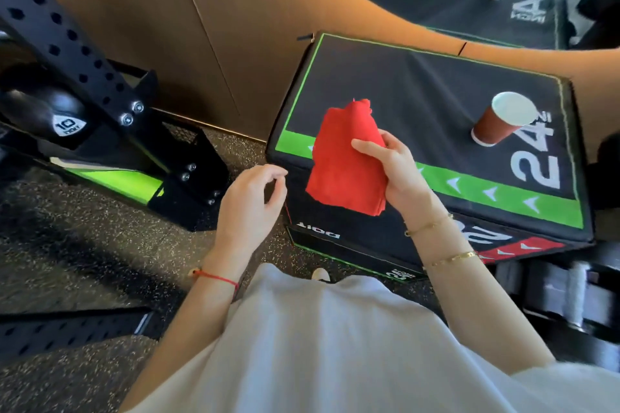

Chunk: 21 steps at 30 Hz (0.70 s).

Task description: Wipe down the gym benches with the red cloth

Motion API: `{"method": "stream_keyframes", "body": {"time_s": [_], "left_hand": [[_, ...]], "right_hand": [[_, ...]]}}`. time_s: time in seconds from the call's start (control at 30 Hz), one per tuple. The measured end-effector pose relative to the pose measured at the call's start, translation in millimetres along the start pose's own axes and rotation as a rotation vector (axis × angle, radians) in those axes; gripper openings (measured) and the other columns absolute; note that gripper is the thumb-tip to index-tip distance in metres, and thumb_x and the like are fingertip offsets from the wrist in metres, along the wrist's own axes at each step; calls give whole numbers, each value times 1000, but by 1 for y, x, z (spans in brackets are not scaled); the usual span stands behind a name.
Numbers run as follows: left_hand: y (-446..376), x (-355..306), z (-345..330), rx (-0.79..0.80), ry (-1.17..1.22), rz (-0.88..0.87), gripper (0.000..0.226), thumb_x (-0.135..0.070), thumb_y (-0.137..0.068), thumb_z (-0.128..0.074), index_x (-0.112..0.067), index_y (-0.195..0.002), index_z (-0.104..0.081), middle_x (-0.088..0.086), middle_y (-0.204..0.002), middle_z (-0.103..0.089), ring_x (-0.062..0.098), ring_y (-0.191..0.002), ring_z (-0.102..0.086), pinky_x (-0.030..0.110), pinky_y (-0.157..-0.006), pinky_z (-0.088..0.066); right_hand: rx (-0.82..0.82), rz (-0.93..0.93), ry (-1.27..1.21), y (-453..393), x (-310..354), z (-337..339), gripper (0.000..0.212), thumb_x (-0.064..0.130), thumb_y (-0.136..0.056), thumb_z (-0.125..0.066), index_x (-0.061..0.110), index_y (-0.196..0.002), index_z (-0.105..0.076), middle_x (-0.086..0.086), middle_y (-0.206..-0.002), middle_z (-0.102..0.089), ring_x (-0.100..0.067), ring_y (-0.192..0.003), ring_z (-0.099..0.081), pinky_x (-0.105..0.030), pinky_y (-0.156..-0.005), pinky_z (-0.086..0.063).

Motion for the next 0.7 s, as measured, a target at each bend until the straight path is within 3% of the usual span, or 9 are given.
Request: {"method": "stream_keyframes", "body": {"time_s": [0.13,0.33,0.57,0.7], "left_hand": [[-42,-8,-20,51,25,-30,18,-17,-96,-57,-14,-107,-70,-4,-101,-71,16,-96,-65,36,-84,-54],[-91,-12,-44,124,50,-80,16,-17,-95,-57,-15,-105,-70,-4,-102,-71,17,-97,-65,36,-84,-54],[-134,-8,-59,222,53,-164,16,-16,-95,-57,-15,-105,-70,-4,-100,-71,17,-97,-65,35,-84,-53],[-153,-3,-65,262,66,-219,16,-16,-95,-57,-15,-104,-70,-4,-97,-71,18,-94,-65,34,-83,-52]], "right_hand": [[-84,-48,-2,-42,4,11,37,7,-82,-73,4,-117,-59,-18,-111,-68,-29,-95,-67,-45,-90,-56],[-169,-33,75,-88,10,20,39,11,-80,-76,9,-115,-60,-13,-112,-69,-23,-94,-69,-38,-85,-57],[-368,118,519,-109,15,41,43,21,-80,-74,22,-118,-56,6,-108,-61,-16,-103,-60,-31,-88,-48],[-506,224,811,-107,16,50,47,21,-80,-70,16,-122,-51,3,-108,-60,-25,-106,-53,-28,-82,-37]]}}
Point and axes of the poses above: each hand's wrist, its own y-axis away from the middle knuckle, its own z-axis out of the back of the hand, x = y × z, the point moved 7 cm from there along -y, towards the middle knuckle
